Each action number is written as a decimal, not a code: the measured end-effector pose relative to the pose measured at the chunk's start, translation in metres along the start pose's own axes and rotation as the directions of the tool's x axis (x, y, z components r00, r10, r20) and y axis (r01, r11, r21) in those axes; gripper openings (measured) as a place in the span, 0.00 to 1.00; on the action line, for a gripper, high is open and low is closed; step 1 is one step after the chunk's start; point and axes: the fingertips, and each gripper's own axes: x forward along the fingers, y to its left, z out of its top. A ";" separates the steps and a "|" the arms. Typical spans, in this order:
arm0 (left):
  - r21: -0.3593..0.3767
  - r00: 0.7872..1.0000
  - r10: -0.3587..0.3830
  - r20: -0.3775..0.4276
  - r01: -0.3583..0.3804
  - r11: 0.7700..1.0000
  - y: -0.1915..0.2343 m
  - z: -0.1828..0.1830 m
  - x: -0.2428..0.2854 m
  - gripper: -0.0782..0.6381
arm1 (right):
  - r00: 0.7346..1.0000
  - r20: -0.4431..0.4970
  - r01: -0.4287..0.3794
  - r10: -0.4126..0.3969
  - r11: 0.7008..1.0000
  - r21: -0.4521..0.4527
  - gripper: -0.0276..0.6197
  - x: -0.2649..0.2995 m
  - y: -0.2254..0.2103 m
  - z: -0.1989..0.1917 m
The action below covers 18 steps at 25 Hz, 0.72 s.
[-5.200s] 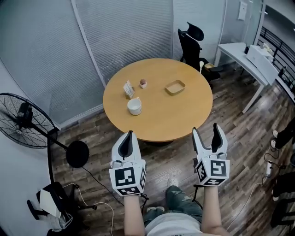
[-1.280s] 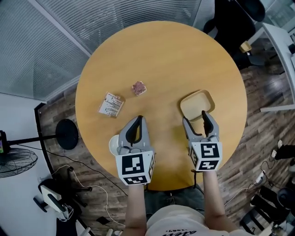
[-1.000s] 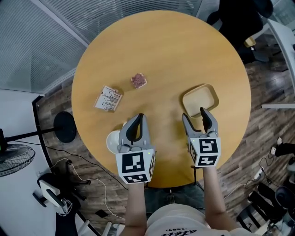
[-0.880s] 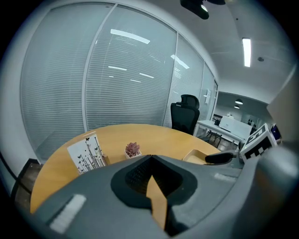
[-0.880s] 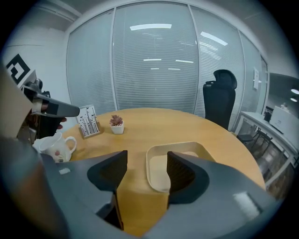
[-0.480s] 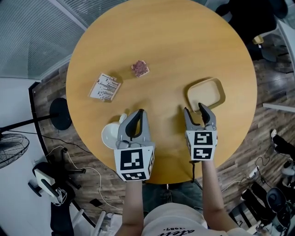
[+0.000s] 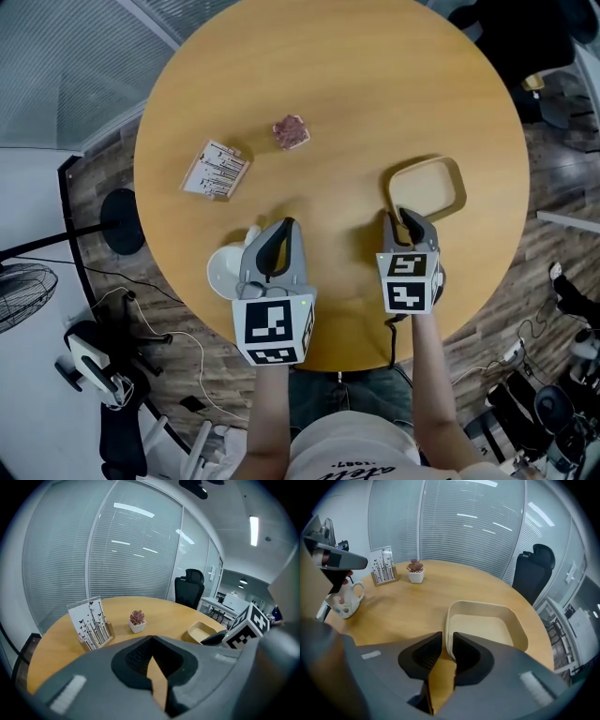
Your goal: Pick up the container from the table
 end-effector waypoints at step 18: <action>0.006 0.999 0.007 0.033 -0.007 1.000 0.000 0.008 -0.015 0.11 | 0.998 0.016 0.060 -0.061 0.997 0.058 0.12 -0.010 -0.009 0.016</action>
